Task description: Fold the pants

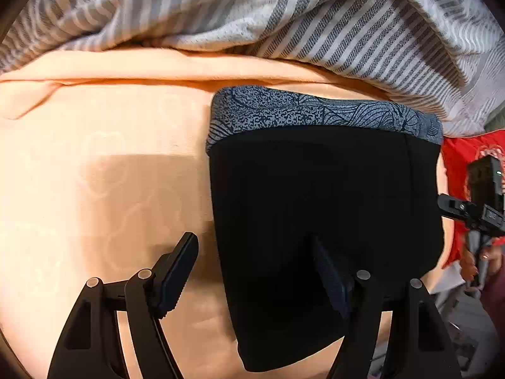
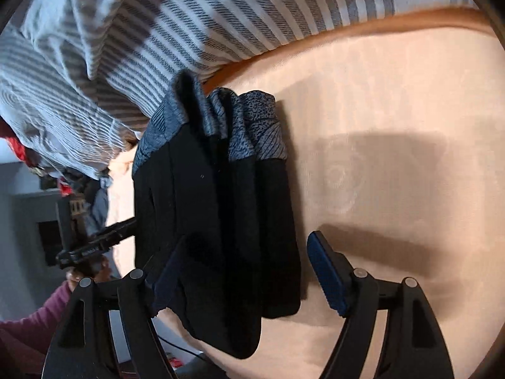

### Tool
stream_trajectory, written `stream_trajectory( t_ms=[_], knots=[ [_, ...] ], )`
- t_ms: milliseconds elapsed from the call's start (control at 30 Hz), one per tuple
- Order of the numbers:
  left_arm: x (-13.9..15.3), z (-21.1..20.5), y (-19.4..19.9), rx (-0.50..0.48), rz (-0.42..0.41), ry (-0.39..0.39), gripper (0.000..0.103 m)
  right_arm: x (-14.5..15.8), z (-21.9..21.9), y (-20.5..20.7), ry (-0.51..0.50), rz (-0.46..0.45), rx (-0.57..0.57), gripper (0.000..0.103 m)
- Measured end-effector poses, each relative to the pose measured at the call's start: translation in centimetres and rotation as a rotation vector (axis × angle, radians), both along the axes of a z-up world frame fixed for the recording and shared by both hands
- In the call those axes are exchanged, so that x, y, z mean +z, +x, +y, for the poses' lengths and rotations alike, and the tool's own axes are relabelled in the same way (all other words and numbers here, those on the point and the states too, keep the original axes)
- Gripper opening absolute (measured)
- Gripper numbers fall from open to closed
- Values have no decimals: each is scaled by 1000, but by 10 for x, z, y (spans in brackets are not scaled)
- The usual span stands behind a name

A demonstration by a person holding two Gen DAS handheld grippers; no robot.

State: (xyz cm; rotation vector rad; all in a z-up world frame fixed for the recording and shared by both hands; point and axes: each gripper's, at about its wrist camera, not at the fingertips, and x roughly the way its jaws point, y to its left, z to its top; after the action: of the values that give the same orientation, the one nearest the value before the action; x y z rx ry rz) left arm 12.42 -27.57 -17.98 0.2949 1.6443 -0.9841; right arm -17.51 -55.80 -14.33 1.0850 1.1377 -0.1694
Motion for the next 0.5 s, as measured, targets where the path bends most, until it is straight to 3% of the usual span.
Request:
stream_trajectory(
  t_ms=[67, 100, 233, 500],
  knots=[
    [-12, 2, 10, 13, 73, -16, 77, -4, -5, -2, 22, -21, -1, 80],
    [-18, 4, 16, 22, 87, -16, 84, -7, -7, -1, 36, -31, 2, 80],
    [-29, 2, 24, 22, 124, -41, 84, -20, -13, 3, 114, -73, 11, 81],
    [-23, -1, 22, 3, 94, -68, 87, -26, -18, 12, 152, -131, 17, 81]
  ],
)
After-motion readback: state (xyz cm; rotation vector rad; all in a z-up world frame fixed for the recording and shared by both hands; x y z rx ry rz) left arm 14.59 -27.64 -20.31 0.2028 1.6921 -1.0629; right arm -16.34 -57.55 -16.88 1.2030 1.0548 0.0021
